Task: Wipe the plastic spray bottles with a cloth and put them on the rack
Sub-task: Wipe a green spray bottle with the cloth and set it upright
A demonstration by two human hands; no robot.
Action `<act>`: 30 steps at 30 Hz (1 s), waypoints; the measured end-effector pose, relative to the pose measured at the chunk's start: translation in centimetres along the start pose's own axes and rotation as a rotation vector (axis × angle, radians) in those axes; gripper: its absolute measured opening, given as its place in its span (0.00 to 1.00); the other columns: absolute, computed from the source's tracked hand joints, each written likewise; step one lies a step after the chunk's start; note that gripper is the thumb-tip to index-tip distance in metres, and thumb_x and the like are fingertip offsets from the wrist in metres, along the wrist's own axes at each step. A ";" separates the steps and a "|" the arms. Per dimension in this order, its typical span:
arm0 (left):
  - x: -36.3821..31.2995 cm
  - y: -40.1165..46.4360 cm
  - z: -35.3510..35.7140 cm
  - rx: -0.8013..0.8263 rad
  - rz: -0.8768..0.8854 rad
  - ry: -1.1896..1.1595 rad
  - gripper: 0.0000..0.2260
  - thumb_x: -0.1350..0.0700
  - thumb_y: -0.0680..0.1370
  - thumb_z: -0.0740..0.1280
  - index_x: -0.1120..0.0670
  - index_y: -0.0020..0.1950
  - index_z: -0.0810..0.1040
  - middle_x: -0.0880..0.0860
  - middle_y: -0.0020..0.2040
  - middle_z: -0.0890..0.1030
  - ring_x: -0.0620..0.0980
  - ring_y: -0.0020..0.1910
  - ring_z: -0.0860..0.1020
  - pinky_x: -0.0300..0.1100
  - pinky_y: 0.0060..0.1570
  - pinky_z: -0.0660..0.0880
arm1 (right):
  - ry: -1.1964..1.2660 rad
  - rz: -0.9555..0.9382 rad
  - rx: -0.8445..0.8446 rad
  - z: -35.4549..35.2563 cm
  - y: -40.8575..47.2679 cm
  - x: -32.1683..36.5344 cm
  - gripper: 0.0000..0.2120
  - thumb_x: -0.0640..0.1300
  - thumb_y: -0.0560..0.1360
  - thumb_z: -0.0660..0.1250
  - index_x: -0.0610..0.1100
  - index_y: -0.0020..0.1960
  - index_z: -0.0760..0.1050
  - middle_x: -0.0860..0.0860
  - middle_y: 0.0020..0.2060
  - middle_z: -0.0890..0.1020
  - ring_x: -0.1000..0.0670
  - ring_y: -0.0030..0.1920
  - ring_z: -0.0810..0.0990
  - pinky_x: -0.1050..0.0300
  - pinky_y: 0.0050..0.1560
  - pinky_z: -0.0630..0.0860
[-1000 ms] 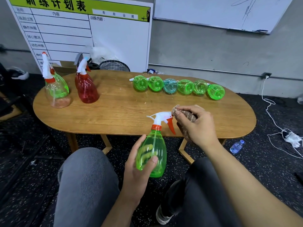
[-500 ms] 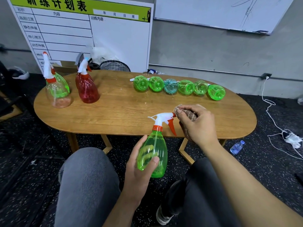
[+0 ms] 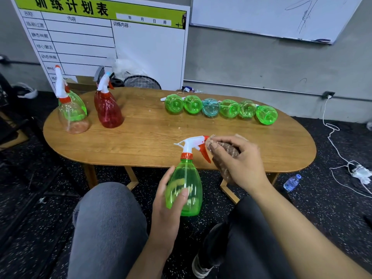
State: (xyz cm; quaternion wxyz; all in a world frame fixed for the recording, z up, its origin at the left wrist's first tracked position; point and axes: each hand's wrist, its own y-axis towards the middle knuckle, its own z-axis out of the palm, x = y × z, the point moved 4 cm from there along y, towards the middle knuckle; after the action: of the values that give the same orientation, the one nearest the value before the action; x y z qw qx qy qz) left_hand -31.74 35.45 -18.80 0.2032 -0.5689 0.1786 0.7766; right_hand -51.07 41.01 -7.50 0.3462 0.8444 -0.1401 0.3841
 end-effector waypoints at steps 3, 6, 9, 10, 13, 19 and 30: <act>-0.4 0.3 0.0 -0.045 -0.012 -0.056 0.31 0.35 0.73 0.74 0.33 0.76 0.72 0.45 0.73 0.79 0.51 0.71 0.78 0.64 0.70 0.75 | 0.097 -0.025 0.225 1.9 -2.2 1.0 0.09 0.53 0.74 0.74 0.57 0.55 0.86 0.60 0.46 0.84 0.56 0.47 0.83 0.64 0.50 0.78; -1.3 0.7 0.3 -0.005 -0.001 -0.076 0.37 0.29 0.70 0.76 0.33 0.77 0.70 0.50 0.74 0.78 0.57 0.73 0.77 0.69 0.71 0.72 | 0.116 -0.049 0.313 3.3 -2.8 1.2 0.08 0.47 0.76 0.77 0.51 0.55 0.87 0.57 0.48 0.85 0.53 0.50 0.85 0.60 0.53 0.80; -2.2 1.1 0.5 0.066 0.036 -0.046 0.42 0.29 0.69 0.77 0.35 0.80 0.66 0.49 0.76 0.77 0.55 0.74 0.77 0.63 0.72 0.74 | 0.154 0.023 0.246 3.2 -1.5 1.1 0.08 0.45 0.76 0.77 0.53 0.55 0.87 0.60 0.48 0.86 0.55 0.51 0.85 0.61 0.54 0.79; -2.5 1.1 0.5 0.092 0.046 -0.021 0.45 0.28 0.68 0.77 0.37 0.81 0.65 0.47 0.75 0.77 0.53 0.74 0.77 0.58 0.72 0.75 | 0.171 0.045 0.209 3.0 -1.0 1.0 0.08 0.45 0.76 0.77 0.53 0.55 0.87 0.58 0.49 0.87 0.56 0.51 0.85 0.60 0.55 0.79; -3.3 1.2 0.6 0.174 0.069 0.056 0.52 0.31 0.65 0.81 0.39 0.82 0.60 0.40 0.73 0.78 0.47 0.71 0.79 0.42 0.66 0.78 | 0.309 0.150 0.129 2.9 0.3 1.0 0.07 0.41 0.77 0.76 0.51 0.52 0.87 0.56 0.48 0.89 0.56 0.51 0.86 0.61 0.55 0.80; -4.2 2.5 0.0 0.147 0.210 0.332 0.50 0.53 0.67 0.86 0.31 0.80 0.62 0.42 0.75 0.74 0.44 0.72 0.77 0.39 0.66 0.77 | 0.595 0.399 0.072 3.6 0.4 1.3 0.05 0.39 0.78 0.74 0.44 0.53 0.87 0.49 0.48 0.89 0.49 0.50 0.86 0.54 0.54 0.82; -6.4 4.5 -1.9 -0.034 0.304 0.408 0.46 0.43 0.62 0.86 0.39 0.77 0.70 0.49 0.71 0.79 0.48 0.65 0.83 0.52 0.63 0.82 | 0.021 -0.209 -0.079 1.4 -3.6 4.7 0.10 0.47 0.77 0.76 0.47 0.57 0.87 0.58 0.45 0.83 0.56 0.44 0.84 0.63 0.41 0.79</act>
State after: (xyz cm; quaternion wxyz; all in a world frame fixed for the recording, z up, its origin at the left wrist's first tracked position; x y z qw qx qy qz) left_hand -30.81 29.96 -13.07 0.0344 -0.6837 0.2862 0.6704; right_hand -45.33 42.73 -6.39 0.4188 0.8360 -0.0624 0.3491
